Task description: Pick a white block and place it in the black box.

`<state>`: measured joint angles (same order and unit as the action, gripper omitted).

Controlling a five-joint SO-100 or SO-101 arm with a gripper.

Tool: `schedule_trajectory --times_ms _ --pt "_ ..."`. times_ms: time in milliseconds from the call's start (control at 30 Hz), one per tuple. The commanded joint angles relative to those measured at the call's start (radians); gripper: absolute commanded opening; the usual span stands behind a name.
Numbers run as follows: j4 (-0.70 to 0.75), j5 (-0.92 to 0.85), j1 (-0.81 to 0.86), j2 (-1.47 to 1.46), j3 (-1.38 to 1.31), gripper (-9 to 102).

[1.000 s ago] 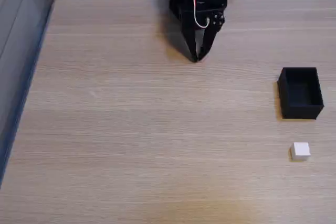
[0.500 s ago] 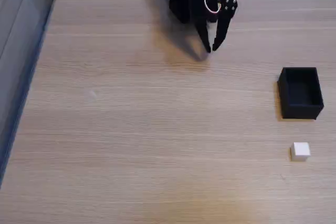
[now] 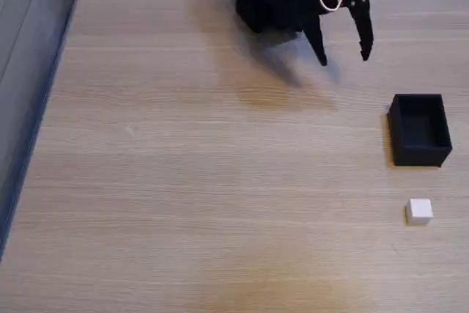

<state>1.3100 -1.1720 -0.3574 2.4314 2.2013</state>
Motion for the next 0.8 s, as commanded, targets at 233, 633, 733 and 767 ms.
schedule_trajectory --times_ms 233,633,733,767 --pt "-0.034 0.129 -0.091 -0.316 -0.293 29" --pt "-0.114 0.206 -0.107 -0.635 -0.52 30" --pt "-0.12 0.218 -0.107 -0.709 -0.575 30" --pt "-0.12 0.224 -0.107 -0.735 -0.597 30"
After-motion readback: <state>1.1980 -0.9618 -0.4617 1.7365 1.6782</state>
